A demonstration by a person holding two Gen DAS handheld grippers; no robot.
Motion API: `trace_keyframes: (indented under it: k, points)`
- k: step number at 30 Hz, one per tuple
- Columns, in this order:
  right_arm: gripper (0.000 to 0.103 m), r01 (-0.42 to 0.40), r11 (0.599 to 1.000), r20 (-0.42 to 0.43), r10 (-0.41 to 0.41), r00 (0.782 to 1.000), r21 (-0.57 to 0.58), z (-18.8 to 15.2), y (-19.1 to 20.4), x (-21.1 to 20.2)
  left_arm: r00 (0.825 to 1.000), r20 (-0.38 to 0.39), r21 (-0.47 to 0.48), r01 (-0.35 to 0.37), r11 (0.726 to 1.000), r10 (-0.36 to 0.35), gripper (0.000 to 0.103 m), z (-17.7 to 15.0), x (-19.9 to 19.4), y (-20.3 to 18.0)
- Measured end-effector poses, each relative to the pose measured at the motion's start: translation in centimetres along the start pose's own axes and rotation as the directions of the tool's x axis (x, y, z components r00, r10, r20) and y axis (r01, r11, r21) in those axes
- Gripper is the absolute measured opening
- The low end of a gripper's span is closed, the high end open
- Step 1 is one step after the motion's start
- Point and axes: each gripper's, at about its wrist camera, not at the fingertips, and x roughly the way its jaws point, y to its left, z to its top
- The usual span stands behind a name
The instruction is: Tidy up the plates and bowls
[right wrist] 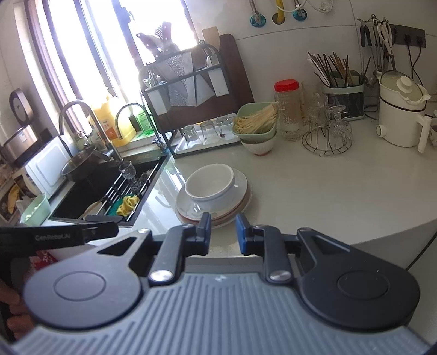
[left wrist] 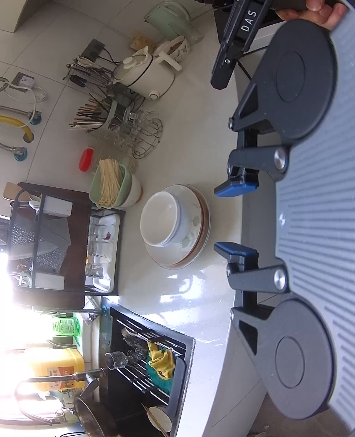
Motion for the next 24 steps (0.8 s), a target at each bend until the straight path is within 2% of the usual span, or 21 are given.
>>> trace_keyframes:
  k: [3,12,14,16,17,18,19,22,24]
  points:
    - [0.024,0.016,1.0,0.005,-0.016,1.0,0.009,-0.4,0.1,-0.2,0.999,0.008,0.037,-0.041,0.998,0.041,0.041,0.2,0.0,0.1]
    - [0.024,0.049,0.999,0.027,-0.049,0.998,0.005,-0.6,0.7,-0.7,1.0,0.006,0.039,-0.009,0.999,0.009,0.042,0.8,0.4,0.5]
    - [0.027,0.066,0.998,0.034,-0.066,0.997,0.003,-0.5,0.7,-0.6,1.0,-0.004,0.04,0.009,0.999,-0.009,0.048,0.9,0.4,0.5]
    - [0.06,0.08,0.997,0.03,-0.08,0.996,0.002,-0.4,0.6,-0.3,1.0,0.002,0.033,0.01,0.999,-0.01,0.072,0.9,0.3,0.7]
    - [0.069,0.086,0.996,0.032,-0.086,0.996,0.001,-0.3,0.6,-0.3,1.0,0.009,0.033,0.007,0.999,-0.008,0.075,0.9,0.1,0.8]
    - [0.082,0.088,0.996,0.039,-0.088,0.995,0.0,-0.3,0.6,-0.2,1.0,0.016,0.039,0.005,0.999,-0.006,0.08,0.9,-0.1,0.8]
    - [0.086,0.091,0.996,0.049,-0.091,0.995,-0.002,-0.2,0.6,-0.3,1.0,0.017,0.046,0.002,0.999,-0.003,0.084,1.0,-0.1,0.8]
    - [0.086,0.106,0.994,0.049,-0.105,0.993,-0.007,0.0,0.6,-0.1,1.0,0.02,0.064,-0.014,0.998,0.013,0.094,1.2,-0.6,0.9]
    - [0.086,0.104,0.995,0.051,-0.103,0.993,-0.005,0.0,0.6,-0.1,1.0,0.024,0.076,-0.014,0.997,0.012,0.095,1.3,-0.8,0.8]
